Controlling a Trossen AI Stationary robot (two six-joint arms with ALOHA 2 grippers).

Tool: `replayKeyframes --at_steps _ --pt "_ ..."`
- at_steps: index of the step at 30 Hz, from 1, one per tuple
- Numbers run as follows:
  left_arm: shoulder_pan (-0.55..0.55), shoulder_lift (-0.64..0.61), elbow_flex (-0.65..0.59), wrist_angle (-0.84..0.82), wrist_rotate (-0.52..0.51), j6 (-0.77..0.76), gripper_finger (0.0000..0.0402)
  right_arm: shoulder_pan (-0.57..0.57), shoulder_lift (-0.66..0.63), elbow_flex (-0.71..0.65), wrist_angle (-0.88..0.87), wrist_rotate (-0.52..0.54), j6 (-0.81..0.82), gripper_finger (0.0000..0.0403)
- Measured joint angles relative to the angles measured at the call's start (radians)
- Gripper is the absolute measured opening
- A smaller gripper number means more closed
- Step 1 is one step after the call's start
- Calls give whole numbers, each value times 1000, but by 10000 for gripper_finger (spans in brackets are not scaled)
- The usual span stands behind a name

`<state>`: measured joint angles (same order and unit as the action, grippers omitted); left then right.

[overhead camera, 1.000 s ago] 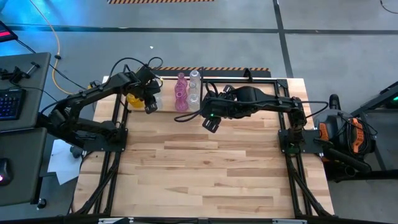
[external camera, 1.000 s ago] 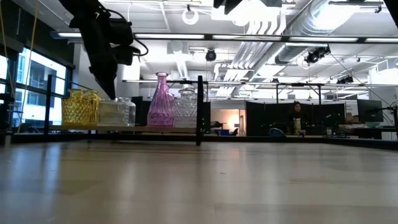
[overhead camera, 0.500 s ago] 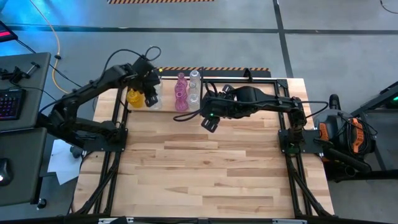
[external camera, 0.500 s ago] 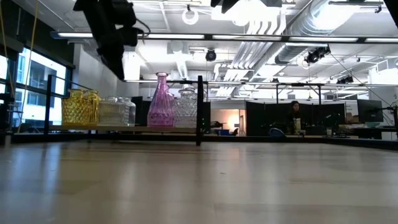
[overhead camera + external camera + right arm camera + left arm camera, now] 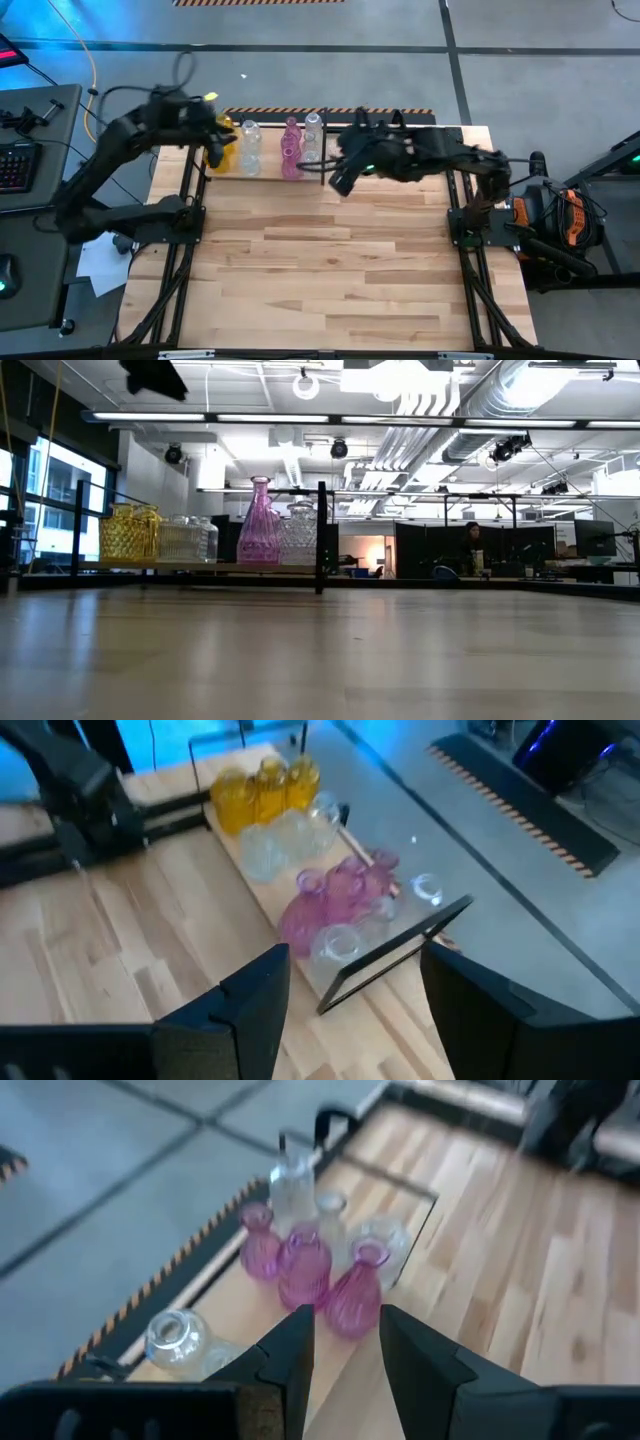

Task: Sort vases onto shelf
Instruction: Return to Home Position

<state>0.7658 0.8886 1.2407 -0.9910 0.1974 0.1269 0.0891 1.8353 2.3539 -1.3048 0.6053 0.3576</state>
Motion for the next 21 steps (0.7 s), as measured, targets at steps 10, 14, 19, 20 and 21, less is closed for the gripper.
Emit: replayKeyframes --at_steps 10,14,19,20,21 --pt "0 -251 0 -73 -69 -120 106 -34 -160 0 -83 40 27 208" --pt "0 -337 0 -136 -69 -148 106 -30 -208 0 -96 25 54 208" --pt "0 -445 -1 -204 -54 -196 106 -39 -269 0 -109 -3 65 208" --pt "0 -467 -3 -217 -52 -203 106 -49 -281 0 -122 -15 78 208" --pt "0 -492 -10 -228 -52 -210 106 -57 -293 0 -141 -24 97 208"
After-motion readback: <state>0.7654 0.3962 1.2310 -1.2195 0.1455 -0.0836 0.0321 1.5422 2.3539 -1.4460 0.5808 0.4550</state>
